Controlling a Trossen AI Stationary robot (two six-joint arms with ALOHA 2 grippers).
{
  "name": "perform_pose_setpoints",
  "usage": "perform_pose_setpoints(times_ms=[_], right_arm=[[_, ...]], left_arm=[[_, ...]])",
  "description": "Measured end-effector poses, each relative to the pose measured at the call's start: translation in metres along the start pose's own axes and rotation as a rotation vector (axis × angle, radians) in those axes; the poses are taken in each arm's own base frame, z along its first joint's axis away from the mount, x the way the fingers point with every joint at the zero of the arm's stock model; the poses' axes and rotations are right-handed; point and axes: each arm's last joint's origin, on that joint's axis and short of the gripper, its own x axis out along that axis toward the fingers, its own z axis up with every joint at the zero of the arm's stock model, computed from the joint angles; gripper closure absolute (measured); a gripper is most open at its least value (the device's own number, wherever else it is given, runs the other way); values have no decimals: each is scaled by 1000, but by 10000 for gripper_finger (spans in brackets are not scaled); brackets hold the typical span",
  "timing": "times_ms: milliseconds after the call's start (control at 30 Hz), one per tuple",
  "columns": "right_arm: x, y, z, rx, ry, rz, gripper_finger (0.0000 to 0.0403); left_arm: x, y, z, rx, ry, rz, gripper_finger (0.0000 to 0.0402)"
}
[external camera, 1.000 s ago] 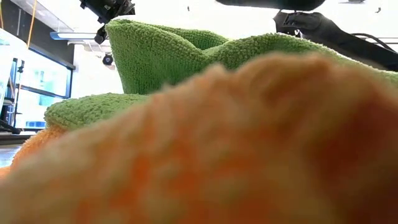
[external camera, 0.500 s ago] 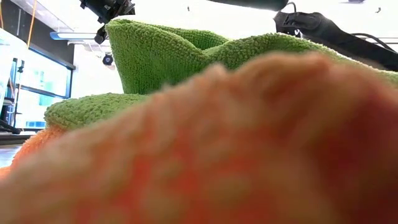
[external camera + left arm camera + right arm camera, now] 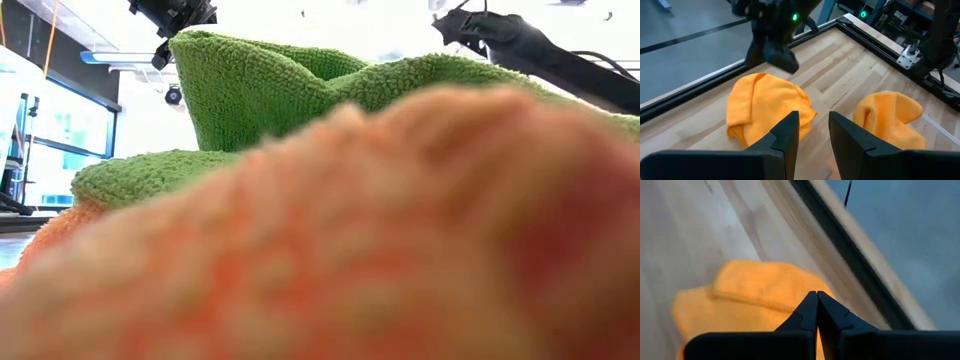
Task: Sort microfiber towel by color & place in baskets
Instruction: Put the yellow microfiber towel into the right transparent bin
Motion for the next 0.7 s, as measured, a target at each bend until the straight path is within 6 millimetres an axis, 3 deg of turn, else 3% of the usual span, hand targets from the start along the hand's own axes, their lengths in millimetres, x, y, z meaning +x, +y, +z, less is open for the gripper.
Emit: perform_pose_setpoints(times_ms=[200,300,533,700], right_arm=[[-46,15,22,-92,-89,9,402],[-58,19,23,-128,-107,8,402],[-30,15,4,-195,48,-15,399],[3,12,-14,-206,123,-10,356]], left_arm=[[0,0,0,4,1,2,307],[0,0,0,4,1,2,307],[0,0,0,-2,0,3,307],[0,0,0,-28,-3,1,307]])
